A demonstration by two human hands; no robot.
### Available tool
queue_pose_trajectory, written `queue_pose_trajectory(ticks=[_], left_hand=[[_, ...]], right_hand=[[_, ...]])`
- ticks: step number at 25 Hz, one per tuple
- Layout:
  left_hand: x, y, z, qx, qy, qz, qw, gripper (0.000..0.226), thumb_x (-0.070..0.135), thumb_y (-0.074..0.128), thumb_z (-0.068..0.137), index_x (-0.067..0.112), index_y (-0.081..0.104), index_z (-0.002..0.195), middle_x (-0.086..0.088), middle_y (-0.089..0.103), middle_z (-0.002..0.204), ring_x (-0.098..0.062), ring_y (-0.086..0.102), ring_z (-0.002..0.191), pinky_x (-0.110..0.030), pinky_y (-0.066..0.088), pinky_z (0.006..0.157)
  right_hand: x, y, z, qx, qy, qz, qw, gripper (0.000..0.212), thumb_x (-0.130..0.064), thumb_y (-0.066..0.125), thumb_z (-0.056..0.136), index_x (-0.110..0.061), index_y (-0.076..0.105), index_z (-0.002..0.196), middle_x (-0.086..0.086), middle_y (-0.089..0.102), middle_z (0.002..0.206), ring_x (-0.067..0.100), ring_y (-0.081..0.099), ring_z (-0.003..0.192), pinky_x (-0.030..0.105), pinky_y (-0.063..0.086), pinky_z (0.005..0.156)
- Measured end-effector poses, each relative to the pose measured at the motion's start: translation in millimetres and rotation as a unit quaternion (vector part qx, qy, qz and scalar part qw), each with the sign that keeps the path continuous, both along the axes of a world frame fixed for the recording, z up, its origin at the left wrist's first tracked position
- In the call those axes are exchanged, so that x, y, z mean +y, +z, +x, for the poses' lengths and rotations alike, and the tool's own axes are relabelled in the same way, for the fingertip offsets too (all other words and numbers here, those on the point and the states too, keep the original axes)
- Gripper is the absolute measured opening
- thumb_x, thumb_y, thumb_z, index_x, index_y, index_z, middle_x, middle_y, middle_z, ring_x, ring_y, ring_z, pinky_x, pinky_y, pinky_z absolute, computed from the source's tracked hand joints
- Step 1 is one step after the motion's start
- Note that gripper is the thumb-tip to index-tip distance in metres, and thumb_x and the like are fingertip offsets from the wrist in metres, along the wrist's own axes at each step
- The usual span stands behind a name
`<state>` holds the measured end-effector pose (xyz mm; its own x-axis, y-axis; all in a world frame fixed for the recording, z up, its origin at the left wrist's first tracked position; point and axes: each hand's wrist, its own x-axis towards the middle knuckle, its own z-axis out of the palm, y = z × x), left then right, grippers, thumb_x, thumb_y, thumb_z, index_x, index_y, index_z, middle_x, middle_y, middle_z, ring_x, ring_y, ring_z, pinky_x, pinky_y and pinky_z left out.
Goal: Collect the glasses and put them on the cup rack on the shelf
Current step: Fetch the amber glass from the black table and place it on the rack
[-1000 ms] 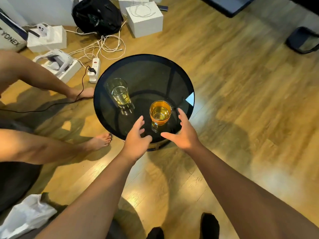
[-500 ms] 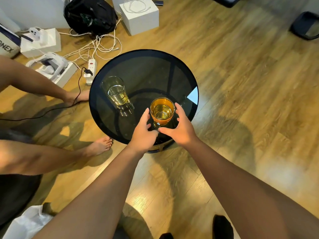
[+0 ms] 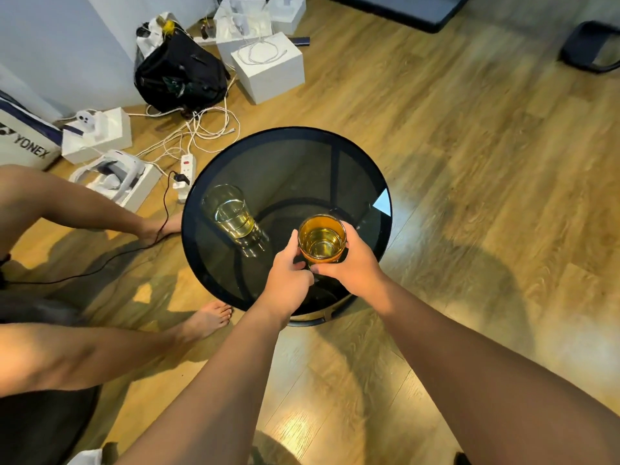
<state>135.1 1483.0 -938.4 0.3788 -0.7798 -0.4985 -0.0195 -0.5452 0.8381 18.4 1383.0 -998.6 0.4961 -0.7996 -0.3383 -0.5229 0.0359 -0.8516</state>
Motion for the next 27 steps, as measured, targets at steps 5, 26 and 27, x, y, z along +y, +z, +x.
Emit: queue_pose_trajectory(ticks=[5, 26, 27], left_hand=[[3.5, 16.9, -9.9, -0.055, -0.006, -0.027, 0.998, 0.080, 0.002, 0.059, 0.099, 0.070, 0.036, 0.135, 0.033, 0.044, 0.131, -0.004, 0.037, 0.136, -0.027, 0.029, 0.109], [-16.1, 510.8, -138.6, -0.065, -0.119, -0.266, 0.955, 0.049, 0.017, 0.046, 0.110, 0.046, 0.045, 0.150, 0.038, 0.053, 0.137, 0.020, 0.043, 0.129, -0.030, 0.039, 0.116], [-17.0, 536.2, -148.8, -0.070, -0.138, -0.278, 0.948, 0.050, 0.016, 0.045, 0.110, 0.050, 0.045, 0.147, 0.042, 0.054, 0.133, 0.022, 0.044, 0.128, -0.027, 0.040, 0.114]], right_hand=[[-0.9, 26.7, -20.0, -0.036, 0.001, -0.004, 0.999, 0.093, -0.035, 0.100, 0.066, -0.040, 0.047, 0.143, -0.024, 0.060, 0.128, 0.003, 0.058, 0.122, 0.031, 0.055, 0.103], [14.6, 536.2, -183.5, -0.181, -0.135, -0.112, 0.968, 0.095, -0.052, 0.095, 0.064, -0.054, 0.040, 0.142, -0.025, 0.056, 0.135, -0.014, 0.054, 0.121, 0.011, 0.048, 0.093], [15.8, 559.8, -193.6, -0.185, -0.140, -0.132, 0.964, 0.091, -0.052, 0.095, 0.065, -0.056, 0.041, 0.138, -0.027, 0.058, 0.130, -0.018, 0.055, 0.115, 0.007, 0.048, 0.087]])
